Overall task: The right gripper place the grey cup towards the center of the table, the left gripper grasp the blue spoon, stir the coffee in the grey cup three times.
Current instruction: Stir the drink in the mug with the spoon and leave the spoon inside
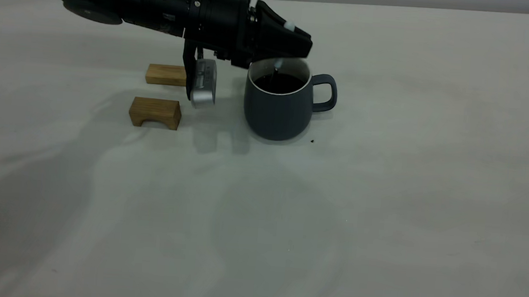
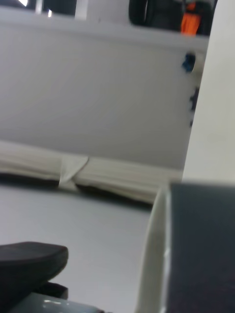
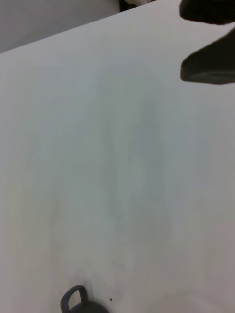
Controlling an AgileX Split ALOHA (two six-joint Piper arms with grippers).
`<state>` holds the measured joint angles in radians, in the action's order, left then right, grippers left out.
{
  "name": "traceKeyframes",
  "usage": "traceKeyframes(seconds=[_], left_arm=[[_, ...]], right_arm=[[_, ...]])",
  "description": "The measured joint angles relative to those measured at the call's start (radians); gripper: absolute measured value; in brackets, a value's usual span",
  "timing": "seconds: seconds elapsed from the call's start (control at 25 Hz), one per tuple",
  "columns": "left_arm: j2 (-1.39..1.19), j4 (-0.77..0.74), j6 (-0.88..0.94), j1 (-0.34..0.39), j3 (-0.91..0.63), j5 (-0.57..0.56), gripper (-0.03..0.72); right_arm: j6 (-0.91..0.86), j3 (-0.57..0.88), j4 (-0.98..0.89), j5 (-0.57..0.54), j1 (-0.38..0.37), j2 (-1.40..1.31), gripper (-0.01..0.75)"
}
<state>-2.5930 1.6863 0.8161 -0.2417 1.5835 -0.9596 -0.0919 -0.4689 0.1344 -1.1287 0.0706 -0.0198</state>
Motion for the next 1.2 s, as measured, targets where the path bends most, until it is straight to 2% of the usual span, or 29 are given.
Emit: traceKeyframes(seconds=[0.32,0.48,0.72,1.2], left_arm=[[0.000,0.046,0.000,-0.056,0.000,0.079,0.104],[0.000,0.034,-0.001,-0.081,0.000,0.060,0.104],[0.000,-0.045,-0.004,-0.061,0.000,-0.024,0.104],[0.000,-0.076,-0.007,-0.019,0.000,-0.030,0.104]], right_arm=[[0.000,0.000,0.000,0.000,0.000,0.000,0.239],[0.000,0.000,0.000,0.000,0.000,0.000,0.239],[0.000,0.000,0.001,0.000,0.000,0.000,0.239],[0.000,0.000,0.001,0.000,0.000,0.001,0.239]])
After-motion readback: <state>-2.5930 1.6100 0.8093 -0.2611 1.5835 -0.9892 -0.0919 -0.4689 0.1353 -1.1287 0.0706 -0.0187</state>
